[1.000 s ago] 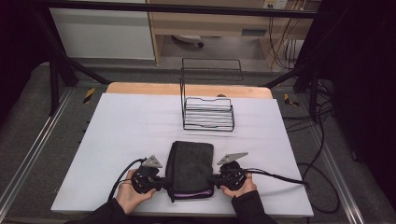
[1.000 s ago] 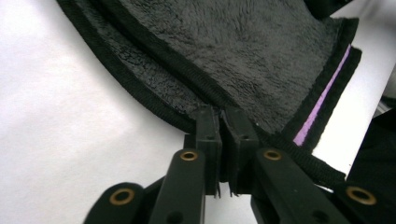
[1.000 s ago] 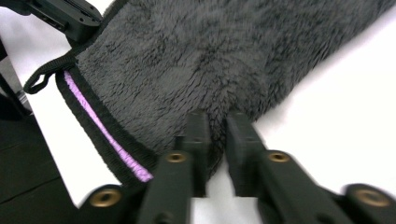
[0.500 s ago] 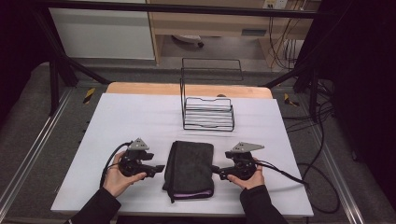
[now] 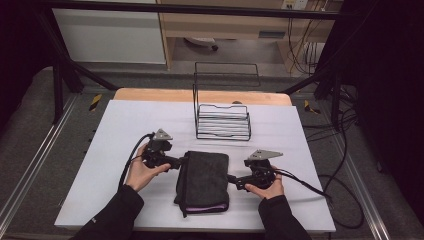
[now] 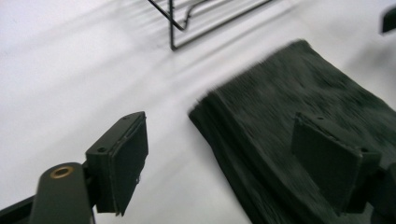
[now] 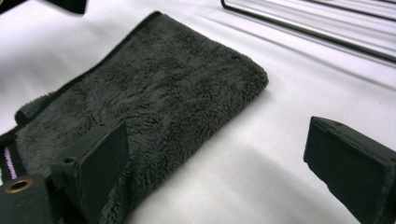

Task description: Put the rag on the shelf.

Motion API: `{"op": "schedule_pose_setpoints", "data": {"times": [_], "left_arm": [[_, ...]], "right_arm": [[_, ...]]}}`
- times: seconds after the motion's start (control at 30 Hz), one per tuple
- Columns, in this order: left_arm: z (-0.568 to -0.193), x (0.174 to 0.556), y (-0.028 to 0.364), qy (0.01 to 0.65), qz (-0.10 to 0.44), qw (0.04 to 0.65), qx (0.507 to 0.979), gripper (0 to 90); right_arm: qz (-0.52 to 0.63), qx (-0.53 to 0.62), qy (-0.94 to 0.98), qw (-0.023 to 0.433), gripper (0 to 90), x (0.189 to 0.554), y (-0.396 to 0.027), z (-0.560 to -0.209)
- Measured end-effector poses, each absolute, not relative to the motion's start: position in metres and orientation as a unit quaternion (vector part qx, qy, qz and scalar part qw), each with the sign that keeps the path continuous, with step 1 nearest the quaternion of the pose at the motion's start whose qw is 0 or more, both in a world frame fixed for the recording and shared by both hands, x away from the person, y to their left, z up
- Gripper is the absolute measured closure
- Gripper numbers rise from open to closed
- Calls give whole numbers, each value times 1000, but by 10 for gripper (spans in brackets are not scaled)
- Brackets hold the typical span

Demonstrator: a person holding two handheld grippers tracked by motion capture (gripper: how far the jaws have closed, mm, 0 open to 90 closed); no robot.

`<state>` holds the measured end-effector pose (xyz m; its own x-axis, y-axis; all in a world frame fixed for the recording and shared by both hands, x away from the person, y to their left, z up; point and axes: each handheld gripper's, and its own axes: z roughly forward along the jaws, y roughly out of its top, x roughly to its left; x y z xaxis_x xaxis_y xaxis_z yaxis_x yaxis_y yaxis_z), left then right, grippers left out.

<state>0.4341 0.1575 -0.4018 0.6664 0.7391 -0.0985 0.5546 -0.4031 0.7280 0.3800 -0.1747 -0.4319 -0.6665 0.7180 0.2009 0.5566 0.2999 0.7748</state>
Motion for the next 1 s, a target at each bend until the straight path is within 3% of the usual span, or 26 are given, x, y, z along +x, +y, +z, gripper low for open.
{"op": "schedule_pose_setpoints", "data": {"times": [0.2, 0.4, 0.63, 0.83, 1.0], "left_arm": [[-420, 454, 148, 414, 95, 382, 821, 376], [-437, 460, 140, 414, 79, 353, 835, 482], [-443, 460, 139, 411, 59, 363, 834, 613], [-444, 460, 141, 420, 38, 366, 830, 655], [-444, 459, 140, 418, 34, 367, 830, 710]], "right_arm": [[440, 400, 800, 87, 83, 380, -174, -433], [439, 400, 799, 87, 113, 383, -173, -434], [444, 404, 795, 82, 144, 388, -173, -433], [438, 402, 799, 91, 165, 401, -166, -429], [436, 418, 793, 87, 245, 424, -156, -430]]}}
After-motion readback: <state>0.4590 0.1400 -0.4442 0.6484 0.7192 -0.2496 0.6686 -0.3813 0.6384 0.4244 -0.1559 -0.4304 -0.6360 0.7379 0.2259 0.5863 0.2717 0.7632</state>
